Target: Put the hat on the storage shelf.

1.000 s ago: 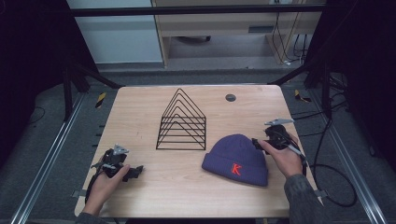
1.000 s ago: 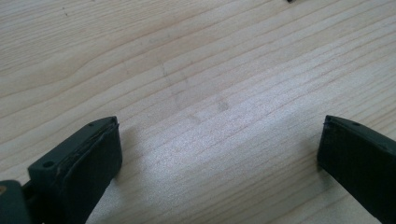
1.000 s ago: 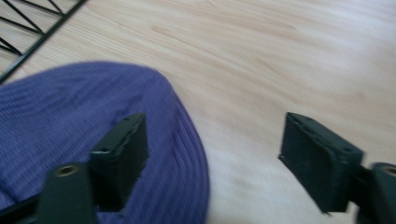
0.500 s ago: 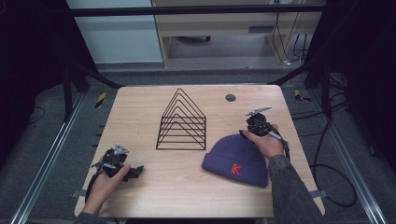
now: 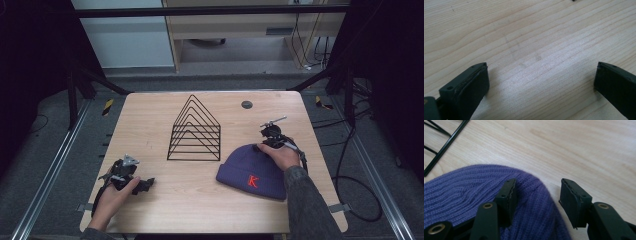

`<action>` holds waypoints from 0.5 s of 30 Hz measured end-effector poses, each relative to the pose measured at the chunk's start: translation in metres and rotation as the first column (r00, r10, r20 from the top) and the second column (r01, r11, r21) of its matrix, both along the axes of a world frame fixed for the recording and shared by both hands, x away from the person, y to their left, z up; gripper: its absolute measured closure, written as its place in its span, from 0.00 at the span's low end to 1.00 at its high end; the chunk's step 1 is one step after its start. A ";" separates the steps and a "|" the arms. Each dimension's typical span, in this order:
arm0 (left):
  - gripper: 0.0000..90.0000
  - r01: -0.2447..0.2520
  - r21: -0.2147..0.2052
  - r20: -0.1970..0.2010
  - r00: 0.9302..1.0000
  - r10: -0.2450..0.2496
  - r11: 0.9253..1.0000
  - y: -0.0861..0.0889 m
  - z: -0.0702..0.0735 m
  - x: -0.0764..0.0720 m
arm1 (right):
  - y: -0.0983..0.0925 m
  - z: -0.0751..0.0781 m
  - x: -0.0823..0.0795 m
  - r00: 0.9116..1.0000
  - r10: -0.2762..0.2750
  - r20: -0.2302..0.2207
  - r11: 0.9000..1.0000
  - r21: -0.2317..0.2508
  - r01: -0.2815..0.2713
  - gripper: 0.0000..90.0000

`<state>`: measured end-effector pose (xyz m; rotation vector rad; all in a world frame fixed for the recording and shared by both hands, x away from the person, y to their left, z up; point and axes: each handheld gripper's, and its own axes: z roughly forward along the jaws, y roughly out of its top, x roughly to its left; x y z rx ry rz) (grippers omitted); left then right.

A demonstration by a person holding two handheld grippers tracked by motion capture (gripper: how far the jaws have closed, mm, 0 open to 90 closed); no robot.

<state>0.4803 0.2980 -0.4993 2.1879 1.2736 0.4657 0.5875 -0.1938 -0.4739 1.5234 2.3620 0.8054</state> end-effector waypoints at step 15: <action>0.00 0.003 0.000 0.000 1.000 -0.003 1.000 0.000 0.000 0.000 | 0.000 -0.001 -0.005 0.999 0.045 -0.001 0.999 0.017 -0.045 0.85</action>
